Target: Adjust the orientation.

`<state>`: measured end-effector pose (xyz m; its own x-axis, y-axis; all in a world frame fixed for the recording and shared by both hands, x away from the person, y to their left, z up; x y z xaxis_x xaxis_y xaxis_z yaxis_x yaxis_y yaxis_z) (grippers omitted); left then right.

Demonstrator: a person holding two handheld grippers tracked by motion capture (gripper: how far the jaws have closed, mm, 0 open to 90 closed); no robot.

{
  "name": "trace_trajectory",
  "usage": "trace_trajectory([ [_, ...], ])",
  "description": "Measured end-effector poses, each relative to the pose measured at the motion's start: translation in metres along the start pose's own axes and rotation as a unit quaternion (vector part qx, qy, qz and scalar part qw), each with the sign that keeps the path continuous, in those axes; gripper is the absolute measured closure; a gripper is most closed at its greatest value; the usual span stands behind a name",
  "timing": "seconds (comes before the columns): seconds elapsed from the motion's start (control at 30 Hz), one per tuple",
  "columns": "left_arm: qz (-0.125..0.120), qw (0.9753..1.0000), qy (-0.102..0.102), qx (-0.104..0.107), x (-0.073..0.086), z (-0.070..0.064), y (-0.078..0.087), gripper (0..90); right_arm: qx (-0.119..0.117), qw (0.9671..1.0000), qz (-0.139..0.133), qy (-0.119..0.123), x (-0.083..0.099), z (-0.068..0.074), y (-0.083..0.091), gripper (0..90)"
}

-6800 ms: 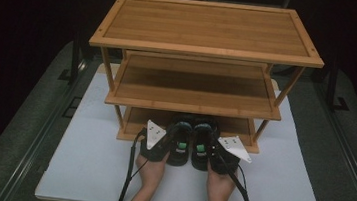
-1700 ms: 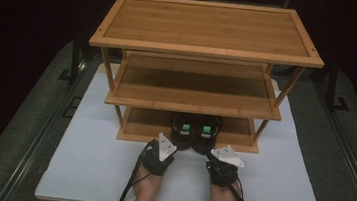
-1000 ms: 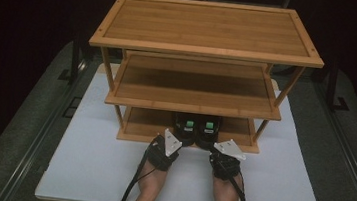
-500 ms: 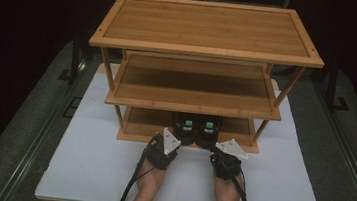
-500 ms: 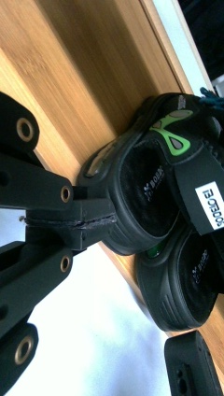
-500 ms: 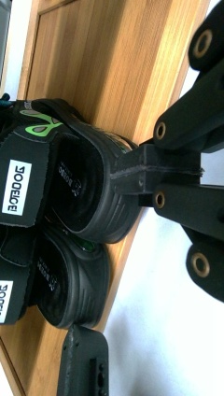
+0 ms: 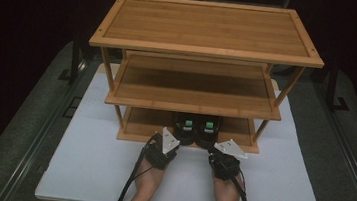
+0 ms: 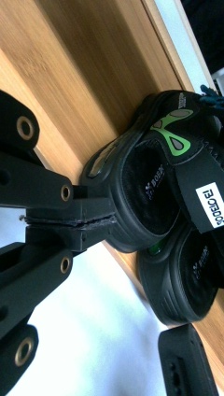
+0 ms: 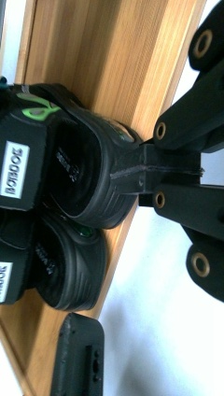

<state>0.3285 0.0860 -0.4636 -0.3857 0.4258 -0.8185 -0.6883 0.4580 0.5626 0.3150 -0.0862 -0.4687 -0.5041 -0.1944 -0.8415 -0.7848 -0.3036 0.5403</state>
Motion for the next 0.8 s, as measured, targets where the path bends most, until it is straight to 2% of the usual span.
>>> trace_trajectory([
  [0.13, 0.0, 1.0, -0.005, -0.004, -0.002, 0.0, -0.002, 89.7, 0.004, 1.0, -0.002, 0.007, 0.0, 0.0, -0.001, 89.8],
  [0.8, 0.003, 0.9999, -0.011, -0.005, -0.007, 0.005, -0.012, 89.9, 0.007, 1.0, -0.006, -0.003, -0.003, -0.005, -0.011, 89.8],
])
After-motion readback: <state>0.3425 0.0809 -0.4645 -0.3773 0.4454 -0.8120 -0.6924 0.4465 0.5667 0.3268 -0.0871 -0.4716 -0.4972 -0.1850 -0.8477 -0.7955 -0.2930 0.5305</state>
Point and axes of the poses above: each handheld gripper's, and its own axes: y roughly backward along the jaws, x roughly out of its underside, z roughly to its left, the point moved 4 cm from there along -y, roughly forward along the jaws, and after that the axes turned 2 degrees about y, right-handed, at the moved point
